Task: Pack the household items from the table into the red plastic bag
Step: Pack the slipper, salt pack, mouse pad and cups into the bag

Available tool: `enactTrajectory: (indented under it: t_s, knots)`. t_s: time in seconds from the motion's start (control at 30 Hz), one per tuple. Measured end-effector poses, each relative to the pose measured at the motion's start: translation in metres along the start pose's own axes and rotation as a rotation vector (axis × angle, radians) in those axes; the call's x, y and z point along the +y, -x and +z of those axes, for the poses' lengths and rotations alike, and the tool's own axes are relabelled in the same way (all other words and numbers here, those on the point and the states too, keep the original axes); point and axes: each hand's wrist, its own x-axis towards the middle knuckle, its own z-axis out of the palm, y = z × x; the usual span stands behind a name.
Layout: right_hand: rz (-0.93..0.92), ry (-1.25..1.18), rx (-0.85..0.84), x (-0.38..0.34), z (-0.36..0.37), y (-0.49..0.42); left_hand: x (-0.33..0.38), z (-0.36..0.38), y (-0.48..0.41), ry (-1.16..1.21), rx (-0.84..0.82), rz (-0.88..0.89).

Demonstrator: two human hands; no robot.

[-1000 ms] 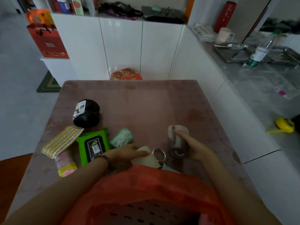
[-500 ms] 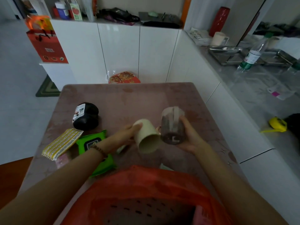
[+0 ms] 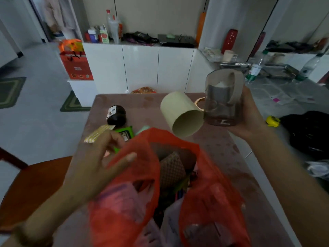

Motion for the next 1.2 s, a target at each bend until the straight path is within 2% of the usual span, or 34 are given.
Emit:
enactTrajectory:
  t_s: [0.07,0.2,0.37,0.47,0.5,0.53,0.63,0.7,0.83,1.03,1.2]
  knots:
    - [0.004,-0.018,-0.032,0.0,0.003,0.024,0.0,0.007,0.031,-0.087,-0.013,0.062]
    - [0.033,-0.066,-0.038,0.004,0.01,0.056,-0.004,0.033,0.062,-0.413,-0.161,0.172]
    - [0.142,-0.06,-0.015,0.012,0.005,0.082,-0.008,0.066,0.077,-0.73,-0.049,0.261]
    - [0.195,-0.173,-0.067,0.018,-0.001,0.097,-0.015,0.078,0.083,-0.895,-0.073,0.242]
    - [0.217,-0.215,-0.101,0.018,-0.001,0.102,-0.015,0.077,0.085,-0.858,-0.08,0.224]
    - [0.215,-0.215,-0.156,0.017,-0.001,0.106,-0.012,0.072,0.086,-0.717,-0.077,0.187]
    - [0.23,-0.092,-0.12,0.022,-0.001,0.112,-0.001,0.036,0.086,-0.049,-0.093,-0.025]
    - [0.285,-0.11,-0.203,0.034,0.005,0.111,0.004,0.006,0.082,0.208,-0.031,-0.074]
    - [0.295,0.044,-0.148,0.061,0.041,0.103,0.028,-0.039,0.075,0.383,0.012,-0.176]
    - [0.423,0.304,-0.284,0.093,0.105,0.081,0.036,-0.06,0.032,0.603,0.028,-0.292]
    - [0.303,0.288,-0.366,0.063,0.116,0.078,0.029,-0.067,0.022,0.719,-0.033,-0.352]
